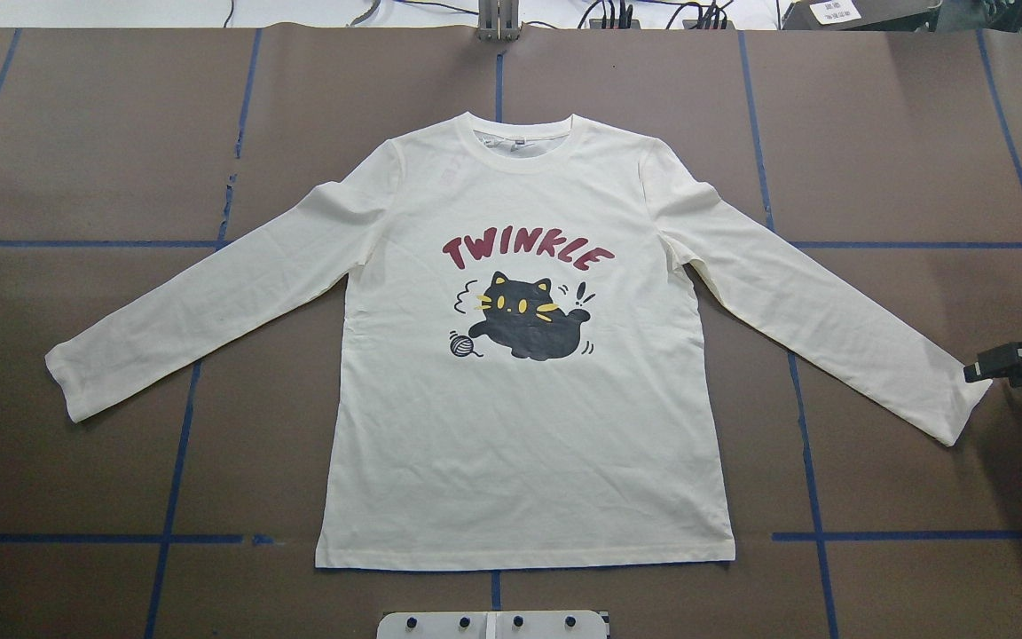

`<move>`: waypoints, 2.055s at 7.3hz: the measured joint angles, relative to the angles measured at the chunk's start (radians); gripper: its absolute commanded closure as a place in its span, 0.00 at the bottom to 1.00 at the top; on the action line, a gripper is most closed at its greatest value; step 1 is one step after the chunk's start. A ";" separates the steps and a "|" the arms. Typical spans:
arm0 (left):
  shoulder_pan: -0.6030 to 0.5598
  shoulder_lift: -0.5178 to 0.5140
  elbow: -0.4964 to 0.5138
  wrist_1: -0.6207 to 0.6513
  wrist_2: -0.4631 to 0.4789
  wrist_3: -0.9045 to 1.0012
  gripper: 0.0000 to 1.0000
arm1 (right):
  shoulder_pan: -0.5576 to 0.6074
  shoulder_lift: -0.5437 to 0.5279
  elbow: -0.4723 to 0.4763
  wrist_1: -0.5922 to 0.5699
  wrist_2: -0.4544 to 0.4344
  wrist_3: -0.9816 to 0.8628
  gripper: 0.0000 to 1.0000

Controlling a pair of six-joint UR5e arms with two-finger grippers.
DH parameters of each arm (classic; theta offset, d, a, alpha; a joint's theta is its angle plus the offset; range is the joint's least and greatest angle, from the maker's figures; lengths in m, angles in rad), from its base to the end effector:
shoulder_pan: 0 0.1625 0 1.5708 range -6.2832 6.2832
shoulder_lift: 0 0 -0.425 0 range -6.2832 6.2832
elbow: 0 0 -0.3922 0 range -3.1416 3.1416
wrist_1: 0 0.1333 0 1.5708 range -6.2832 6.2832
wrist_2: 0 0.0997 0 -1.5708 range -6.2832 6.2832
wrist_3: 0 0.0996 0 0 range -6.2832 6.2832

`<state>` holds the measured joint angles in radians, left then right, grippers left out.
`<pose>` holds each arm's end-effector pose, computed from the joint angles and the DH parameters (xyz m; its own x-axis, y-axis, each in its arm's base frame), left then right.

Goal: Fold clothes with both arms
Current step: 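Grasp the sleeve cuff nearest the right gripper with the right gripper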

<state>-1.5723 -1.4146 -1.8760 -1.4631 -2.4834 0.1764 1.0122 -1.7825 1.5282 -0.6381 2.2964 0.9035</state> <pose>-0.0551 -0.4238 0.5809 0.6025 0.2066 -0.7709 -0.1059 0.9781 0.1794 -0.1628 -0.3873 0.6721 0.5802 0.0547 0.8127 -0.0696 0.9974 -0.0175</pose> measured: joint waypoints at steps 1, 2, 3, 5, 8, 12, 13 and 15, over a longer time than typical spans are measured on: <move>0.000 0.001 -0.001 0.001 -0.002 0.000 0.00 | -0.002 0.000 -0.003 0.000 0.000 0.000 0.72; 0.000 0.001 -0.001 0.001 -0.003 0.000 0.00 | -0.002 0.000 -0.008 0.000 0.001 0.000 1.00; 0.000 0.002 0.000 0.001 -0.004 0.000 0.00 | -0.003 0.000 -0.011 0.000 0.002 0.000 1.00; -0.001 0.002 -0.001 0.001 -0.005 0.000 0.00 | -0.004 0.000 -0.009 0.000 0.009 -0.002 1.00; -0.001 0.004 -0.004 0.001 -0.005 0.000 0.00 | -0.003 0.007 0.069 -0.009 0.036 0.011 1.00; -0.002 0.006 -0.011 -0.001 -0.008 0.000 0.00 | -0.104 0.240 0.212 -0.052 0.060 0.404 1.00; -0.002 0.006 -0.011 -0.001 -0.013 0.000 0.00 | -0.150 0.386 0.215 -0.150 0.033 0.507 1.00; -0.001 0.005 -0.011 -0.002 -0.018 0.000 0.00 | -0.291 0.756 0.180 -0.491 -0.156 0.635 1.00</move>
<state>-1.5736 -1.4091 -1.8872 -1.4649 -2.5012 0.1764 0.7215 -1.0269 1.7079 -1.1292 2.1403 1.5386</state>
